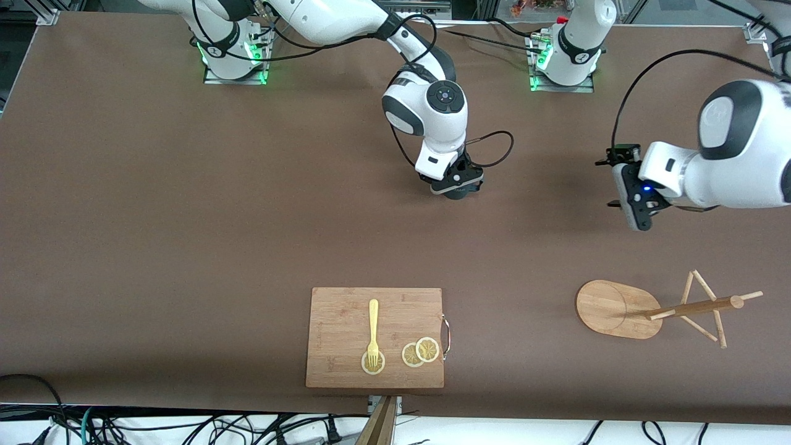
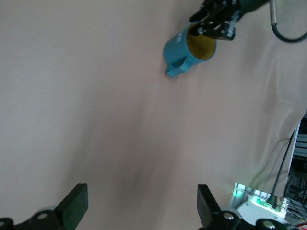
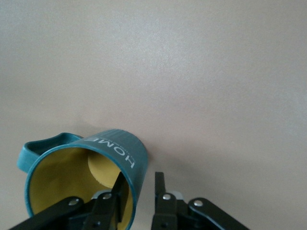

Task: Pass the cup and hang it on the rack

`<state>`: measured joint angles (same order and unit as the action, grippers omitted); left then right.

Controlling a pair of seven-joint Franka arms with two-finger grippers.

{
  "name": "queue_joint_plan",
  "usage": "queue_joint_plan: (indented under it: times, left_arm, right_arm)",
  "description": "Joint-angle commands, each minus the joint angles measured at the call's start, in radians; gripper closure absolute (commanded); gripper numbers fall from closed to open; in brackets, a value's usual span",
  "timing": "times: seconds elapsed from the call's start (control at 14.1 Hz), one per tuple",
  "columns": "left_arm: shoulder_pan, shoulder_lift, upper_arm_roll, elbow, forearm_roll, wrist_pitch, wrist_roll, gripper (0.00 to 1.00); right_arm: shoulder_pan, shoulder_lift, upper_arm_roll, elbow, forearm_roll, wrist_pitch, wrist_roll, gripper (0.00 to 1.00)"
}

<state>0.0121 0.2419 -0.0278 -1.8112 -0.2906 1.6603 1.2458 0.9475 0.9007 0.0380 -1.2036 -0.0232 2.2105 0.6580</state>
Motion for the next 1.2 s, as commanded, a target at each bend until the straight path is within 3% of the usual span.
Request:
queue_joint_plan:
  times: [0.0,0.5,0.64,0.78,1.13]
  left_arm:
    - [-0.003,-0.027,-0.017,-0.115,-0.079,0.111,0.168,0.00]
    - [-0.006,0.014,-0.135,-0.364,-0.258,0.467,0.498,0.00]
    - [-0.007,0.040,-0.153,-0.411,-0.353,0.541,0.608,0.00]
    - [-0.023,0.091,-0.172,-0.419,-0.463,0.587,0.788,0.00]
    - [-0.029,0.160,-0.172,-0.471,-0.706,0.613,0.978,0.00]
  right_arm:
    - [0.008,0.010,-0.006,0.033,-0.017,-0.011,0.022,0.60]
    - [-0.085,-0.129,0.002,0.033,0.008,-0.195,0.000,0.41]
    - [-0.140,-0.204,-0.003,0.030,0.066,-0.250,-0.058,0.00]
    - [-0.206,-0.270,-0.006,0.029,0.098,-0.337,-0.063,0.00]
    - [-0.419,-0.384,-0.006,0.026,0.123,-0.465,-0.104,0.00]
